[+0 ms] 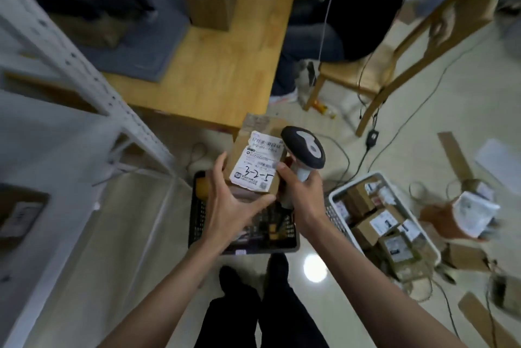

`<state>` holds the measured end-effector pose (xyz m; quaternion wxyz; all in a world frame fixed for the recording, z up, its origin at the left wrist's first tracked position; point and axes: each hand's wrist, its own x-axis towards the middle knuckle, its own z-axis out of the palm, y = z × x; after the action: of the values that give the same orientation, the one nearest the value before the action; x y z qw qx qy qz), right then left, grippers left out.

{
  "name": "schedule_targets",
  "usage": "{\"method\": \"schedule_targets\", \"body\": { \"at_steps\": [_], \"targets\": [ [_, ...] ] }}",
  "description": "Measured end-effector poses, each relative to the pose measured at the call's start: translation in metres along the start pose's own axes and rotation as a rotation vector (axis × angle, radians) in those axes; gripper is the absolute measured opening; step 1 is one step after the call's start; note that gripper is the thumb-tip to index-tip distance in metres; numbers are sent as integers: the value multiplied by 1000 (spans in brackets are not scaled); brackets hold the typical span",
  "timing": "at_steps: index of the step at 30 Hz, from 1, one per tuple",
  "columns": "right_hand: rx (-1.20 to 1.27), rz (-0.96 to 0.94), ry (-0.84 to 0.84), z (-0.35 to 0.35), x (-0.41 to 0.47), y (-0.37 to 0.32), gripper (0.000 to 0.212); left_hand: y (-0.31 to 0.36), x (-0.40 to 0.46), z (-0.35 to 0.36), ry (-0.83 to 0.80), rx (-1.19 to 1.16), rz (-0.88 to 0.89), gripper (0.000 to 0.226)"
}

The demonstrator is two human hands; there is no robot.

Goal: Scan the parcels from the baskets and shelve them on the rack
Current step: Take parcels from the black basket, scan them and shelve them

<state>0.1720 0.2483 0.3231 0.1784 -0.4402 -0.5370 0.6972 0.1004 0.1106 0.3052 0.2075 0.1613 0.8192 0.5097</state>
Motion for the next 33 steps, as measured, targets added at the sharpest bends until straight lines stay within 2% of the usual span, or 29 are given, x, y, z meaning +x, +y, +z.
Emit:
{"method": "schedule_targets", "body": {
  "at_steps": [3,7,8,13,18,20,25,28,30,33],
  "targets": [
    [2,-60,-105,22,-3,-35,36,29,9,-41,86,-98,-77,98],
    [42,-117,-251,56,-7,-68,32,56,26,-98,162,-150,-55,30],
    [51,-124,-286,65,-9,-74,31,61,28,-111,173,-163,-59,24],
    [17,-203,-513,104,-9,-101,24,79,19,-164,202,-281,-144,46],
    [-94,-296,-794,131,-9,-131,25,88,-3,-195,310,-313,-194,39],
    [-146,-339,-861,141,-6,-142,20,88,-8,-200,358,-343,-206,43],
    [-165,-375,-967,165,-13,-163,27,86,-28,-214,591,-381,-130,58],
    [-215,-417,-1016,170,-21,-172,20,87,-37,-223,762,-300,-91,64],
    [-268,-423,-1116,170,-24,-175,11,87,-41,-229,863,-231,-80,67],
    [-372,-403,-1248,167,-28,-173,11,86,-45,-235,959,-181,-41,70]
  ]
}}
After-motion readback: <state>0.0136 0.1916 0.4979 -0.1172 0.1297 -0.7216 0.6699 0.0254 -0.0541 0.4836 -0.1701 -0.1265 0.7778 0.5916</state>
